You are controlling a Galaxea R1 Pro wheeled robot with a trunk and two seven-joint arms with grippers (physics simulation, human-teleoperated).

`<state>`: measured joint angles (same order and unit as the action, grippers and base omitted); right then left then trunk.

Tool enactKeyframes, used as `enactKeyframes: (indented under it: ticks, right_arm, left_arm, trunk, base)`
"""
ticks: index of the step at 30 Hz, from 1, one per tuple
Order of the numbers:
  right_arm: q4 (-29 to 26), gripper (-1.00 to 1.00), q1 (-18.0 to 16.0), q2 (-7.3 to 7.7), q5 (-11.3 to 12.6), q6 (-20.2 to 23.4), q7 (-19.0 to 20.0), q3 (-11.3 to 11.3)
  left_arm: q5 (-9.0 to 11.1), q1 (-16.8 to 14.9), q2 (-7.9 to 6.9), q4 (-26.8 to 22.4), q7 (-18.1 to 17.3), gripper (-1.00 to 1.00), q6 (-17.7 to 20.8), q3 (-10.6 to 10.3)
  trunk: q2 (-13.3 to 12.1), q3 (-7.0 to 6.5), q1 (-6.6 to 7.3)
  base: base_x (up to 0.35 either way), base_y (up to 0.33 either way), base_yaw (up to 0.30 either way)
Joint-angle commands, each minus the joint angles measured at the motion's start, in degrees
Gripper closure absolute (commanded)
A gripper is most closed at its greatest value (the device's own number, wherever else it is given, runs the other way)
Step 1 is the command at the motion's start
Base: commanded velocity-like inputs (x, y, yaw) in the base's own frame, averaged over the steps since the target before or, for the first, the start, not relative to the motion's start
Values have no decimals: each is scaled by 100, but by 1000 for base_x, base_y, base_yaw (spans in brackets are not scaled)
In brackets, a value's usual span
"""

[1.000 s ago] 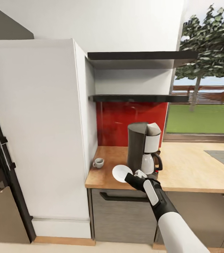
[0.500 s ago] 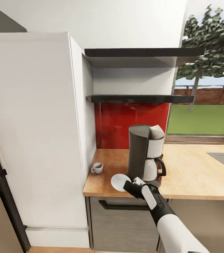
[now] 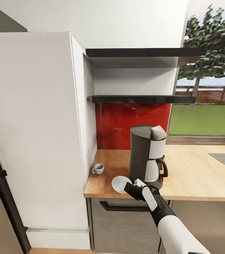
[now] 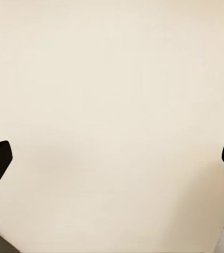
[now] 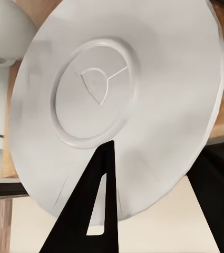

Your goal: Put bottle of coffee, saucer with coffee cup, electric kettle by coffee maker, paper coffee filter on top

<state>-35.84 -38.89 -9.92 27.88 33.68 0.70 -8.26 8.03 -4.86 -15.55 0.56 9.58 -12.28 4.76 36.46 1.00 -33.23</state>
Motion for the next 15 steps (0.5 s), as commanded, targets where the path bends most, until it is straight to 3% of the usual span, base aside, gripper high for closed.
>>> enactKeyframes:
  ticks: [1,15]
  right_arm:
    - [-6,100,-5,-8,7,33,9,-37]
    - [-2,100,-5,-8,7,33,1,-44]
  left_arm:
    - [11,8,0,6,-9,-100,-25,42]
    - [14,29,-9,5,-2,-100,-24,37]
  trunk:
    - [10,10,-2]
    - [10,10,-2]
  base:
    - [-52,207,0]
    - [-31,272,0]
